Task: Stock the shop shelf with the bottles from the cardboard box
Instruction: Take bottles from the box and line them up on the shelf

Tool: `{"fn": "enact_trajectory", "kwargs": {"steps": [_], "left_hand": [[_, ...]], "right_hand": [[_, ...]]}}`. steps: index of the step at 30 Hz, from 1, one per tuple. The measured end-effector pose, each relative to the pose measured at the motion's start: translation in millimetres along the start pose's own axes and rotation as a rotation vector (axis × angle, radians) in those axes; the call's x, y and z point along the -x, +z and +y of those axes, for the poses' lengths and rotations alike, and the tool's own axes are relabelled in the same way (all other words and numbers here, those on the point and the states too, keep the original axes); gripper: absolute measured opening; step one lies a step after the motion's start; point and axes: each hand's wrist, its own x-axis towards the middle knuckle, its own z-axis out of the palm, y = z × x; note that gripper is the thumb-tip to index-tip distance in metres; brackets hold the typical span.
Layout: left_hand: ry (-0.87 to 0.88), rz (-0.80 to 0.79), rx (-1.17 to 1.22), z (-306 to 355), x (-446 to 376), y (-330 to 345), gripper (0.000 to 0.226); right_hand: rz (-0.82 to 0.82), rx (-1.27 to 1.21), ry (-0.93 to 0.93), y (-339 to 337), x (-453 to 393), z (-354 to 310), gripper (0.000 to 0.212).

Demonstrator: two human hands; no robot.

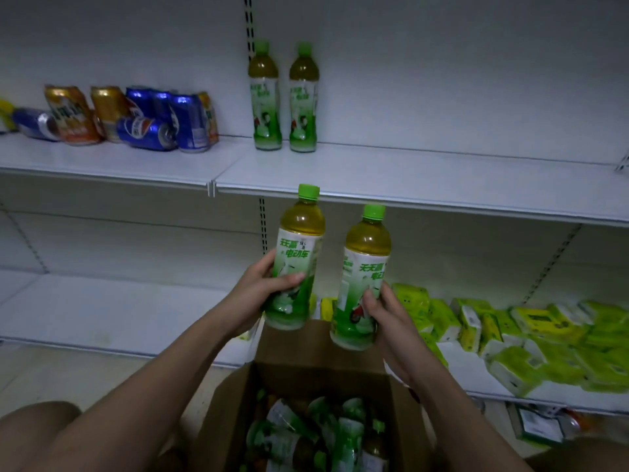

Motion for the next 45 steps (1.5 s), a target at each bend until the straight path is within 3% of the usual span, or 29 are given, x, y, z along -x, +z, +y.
{"fn": "enact_trajectory", "kwargs": {"steps": [8,11,14,18,22,30,37,41,45], "left_hand": [[0.249,0.000,0.019,117.4,-50.6,11.2,0.064],[0.295,0.040,-0.021,149.5,-68.9,9.5,0.072],[0.309,0.080,-0.044,166.1,-86.8,2.5,0.066],[0.299,0.188,-0.019,167.5,-110.2,-1.7,0.063],[0.259,0.247,-0.019,158.8,-130.7,-2.2,0.068],[0.245,0.180,-0.076,150.3,-151.0,-5.8,0.074],[0.191,0.153,-0.505,142.2,-132.3,-22.4,0.085],[0.208,0.226,-0.553,141.2,-125.7,-23.4,0.076],[0.184,0.253,-0.590,144.6,-129.3,-18.5,0.074]], "right_hand": [[-0.031,0.024,-0.217,18.0,-54.1,-102.6,0.037],[-0.028,0.087,-0.293,22.4,-71.7,-139.0,0.041],[0.005,0.173,-0.352,19.6,-88.4,-164.6,0.040],[0.064,0.258,-0.368,11.6,-114.3,-178.1,0.022],[0.115,0.291,-0.329,4.9,-133.2,-175.9,0.029],[0.118,0.343,-0.306,-0.5,-153.3,-170.8,0.022],[0.150,0.519,-0.314,-2.1,-149.7,-175.7,0.033],[0.208,0.613,-0.341,-1.8,-145.4,-174.4,0.052],[0.240,0.670,-0.350,1.1,-149.5,-175.1,0.057]]}}
